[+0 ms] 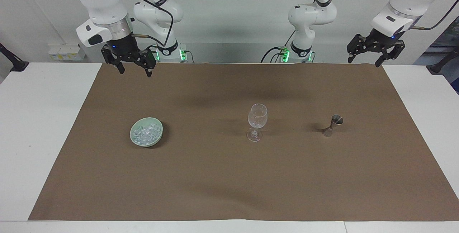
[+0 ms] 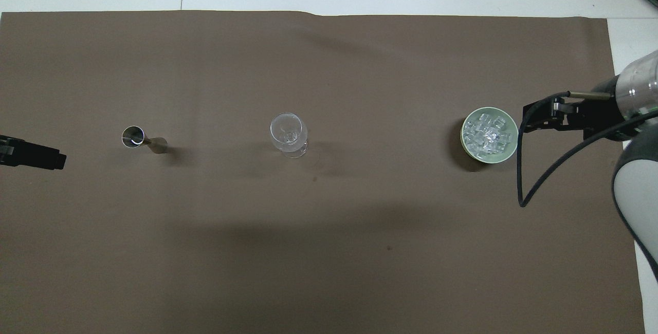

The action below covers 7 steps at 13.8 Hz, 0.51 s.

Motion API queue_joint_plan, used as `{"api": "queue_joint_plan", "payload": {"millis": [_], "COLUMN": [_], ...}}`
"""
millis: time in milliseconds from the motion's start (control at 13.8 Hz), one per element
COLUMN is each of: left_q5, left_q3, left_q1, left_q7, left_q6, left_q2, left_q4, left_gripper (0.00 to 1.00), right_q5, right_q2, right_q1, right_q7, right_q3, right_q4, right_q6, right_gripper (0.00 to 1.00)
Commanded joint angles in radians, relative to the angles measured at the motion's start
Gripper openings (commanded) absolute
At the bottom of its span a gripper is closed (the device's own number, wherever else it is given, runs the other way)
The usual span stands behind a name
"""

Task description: Pour wine and add ice with both arms

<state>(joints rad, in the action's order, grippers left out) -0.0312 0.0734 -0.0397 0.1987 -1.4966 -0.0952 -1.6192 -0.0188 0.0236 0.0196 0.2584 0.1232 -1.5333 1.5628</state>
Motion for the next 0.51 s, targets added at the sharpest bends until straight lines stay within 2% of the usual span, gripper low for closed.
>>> {"api": "queue_joint_plan", "payload": {"millis": [0,435], "left_q5": [0.010,0.005], "left_q3": [0.002,0.002], "left_q1": [-0.006,-0.003], "left_q7": [0.011,0.010], "left_q6": [-0.017,-0.008], "left_q2": [-0.005,-0.014], "left_q4": [-0.008,-0.004], "left_gripper": [1.00,1.00], "right_q5": [0.023,0.023], "right_q2": [-0.014,-0.014], "right_q1": [0.025,0.025], "right_q7": [-0.025,-0.025], "right_q3": [0.013,0.013], "right_q4": [-0.019,-0.019], "right_q6": [0.019,0.019], "right_gripper": [1.00,1.00]}}
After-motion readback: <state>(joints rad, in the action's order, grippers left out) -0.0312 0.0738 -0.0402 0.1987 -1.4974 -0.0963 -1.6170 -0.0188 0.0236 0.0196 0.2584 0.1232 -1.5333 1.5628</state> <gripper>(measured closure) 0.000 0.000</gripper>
